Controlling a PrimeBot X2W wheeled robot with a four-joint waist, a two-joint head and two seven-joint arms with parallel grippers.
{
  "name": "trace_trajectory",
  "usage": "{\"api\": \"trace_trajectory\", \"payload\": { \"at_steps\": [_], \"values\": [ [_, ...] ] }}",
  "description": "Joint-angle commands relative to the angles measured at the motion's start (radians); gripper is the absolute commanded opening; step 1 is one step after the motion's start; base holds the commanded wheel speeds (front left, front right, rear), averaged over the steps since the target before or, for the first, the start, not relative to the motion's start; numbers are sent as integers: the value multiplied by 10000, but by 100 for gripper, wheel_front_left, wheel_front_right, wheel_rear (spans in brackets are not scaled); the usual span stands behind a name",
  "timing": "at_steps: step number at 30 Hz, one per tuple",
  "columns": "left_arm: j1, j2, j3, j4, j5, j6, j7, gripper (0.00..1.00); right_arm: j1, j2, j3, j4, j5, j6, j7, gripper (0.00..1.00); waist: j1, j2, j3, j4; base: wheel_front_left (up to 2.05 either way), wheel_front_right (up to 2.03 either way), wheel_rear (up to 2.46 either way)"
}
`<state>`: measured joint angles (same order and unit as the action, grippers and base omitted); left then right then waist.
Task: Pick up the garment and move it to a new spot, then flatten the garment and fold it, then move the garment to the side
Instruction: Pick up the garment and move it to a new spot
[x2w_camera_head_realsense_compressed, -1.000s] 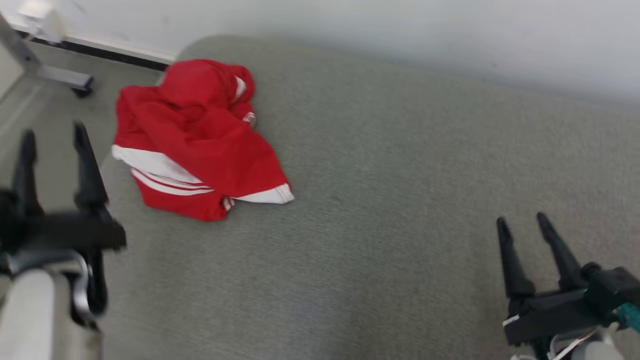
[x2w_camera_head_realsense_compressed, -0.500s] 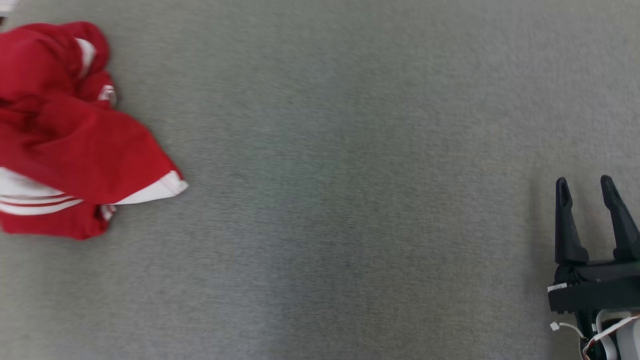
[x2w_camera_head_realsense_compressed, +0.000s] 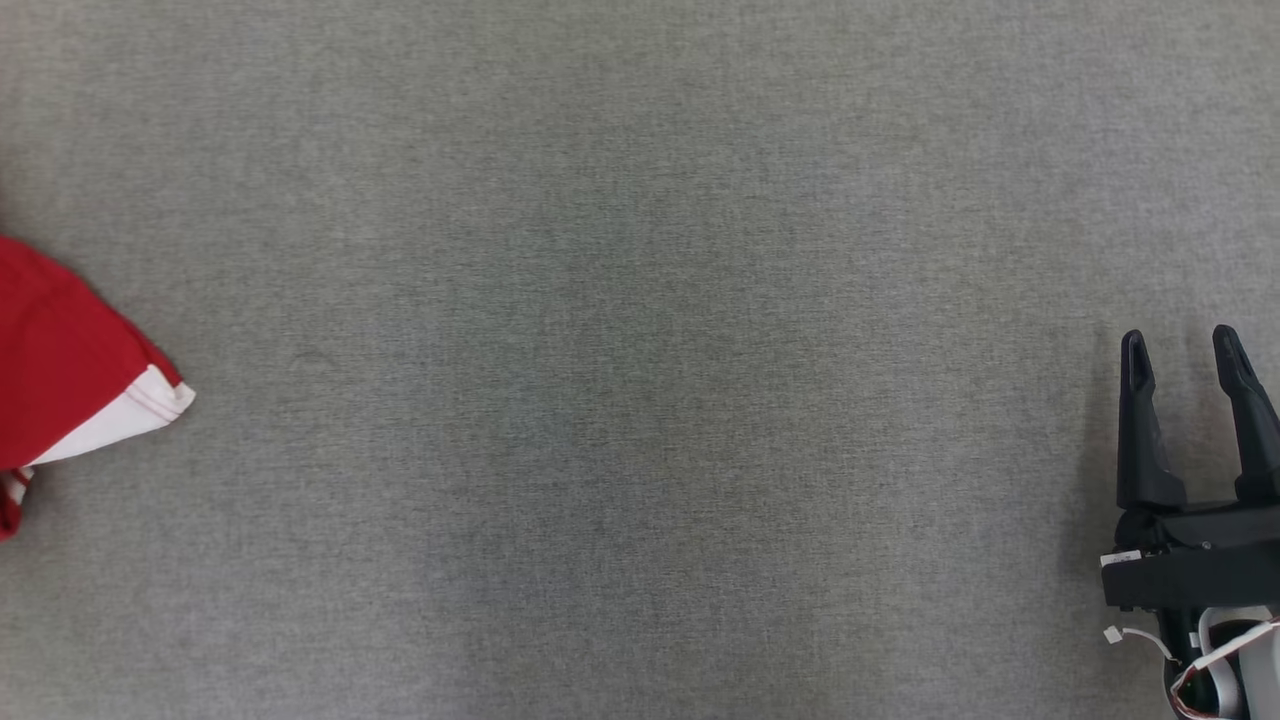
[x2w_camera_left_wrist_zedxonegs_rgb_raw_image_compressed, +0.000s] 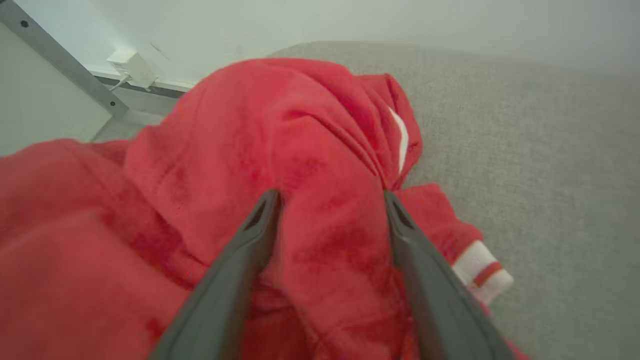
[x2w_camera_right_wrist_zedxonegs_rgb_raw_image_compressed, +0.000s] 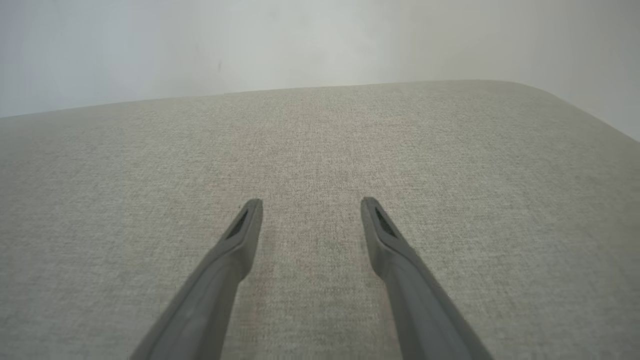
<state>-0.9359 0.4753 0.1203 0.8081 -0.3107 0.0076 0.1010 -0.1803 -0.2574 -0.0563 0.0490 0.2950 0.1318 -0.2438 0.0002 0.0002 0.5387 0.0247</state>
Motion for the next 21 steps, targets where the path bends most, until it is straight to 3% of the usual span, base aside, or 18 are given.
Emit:
{"api": "trace_trajectory", "payload": {
  "at_steps": [1, 8, 9, 10, 21],
  "values": [
    [-124, 60, 21, 182, -122, -42, 112, 100, -75, -7, -7, -4, -37, -21, -46, 100, -2, -2, 85, -111, 0, 0, 0],
    [-223, 199, -186, 1149, -67, -13, 654, 100, -162, 117, 248, 77, -91, -21, -34, 100, -2, -2, -84, -158, 0, 0, 0],
    [-225, 244, -260, 1176, 36, 2, 487, 61, -158, 132, 271, 102, -82, -21, -42, 100, -2, -2, -128, -162, 0, 0, 0],
    [-224, 295, -290, 1169, 100, 19, 221, 0, -147, 154, 293, 117, -80, -21, -49, 100, -2, -2, -168, -163, 0, 0, 0],
    [-1162, 575, -674, 747, 423, -510, -2566, 0, 6, 476, 668, 722, 102, -21, -155, 100, -2, -2, -1488, 141, 0, 0, 0]
  ]
}}
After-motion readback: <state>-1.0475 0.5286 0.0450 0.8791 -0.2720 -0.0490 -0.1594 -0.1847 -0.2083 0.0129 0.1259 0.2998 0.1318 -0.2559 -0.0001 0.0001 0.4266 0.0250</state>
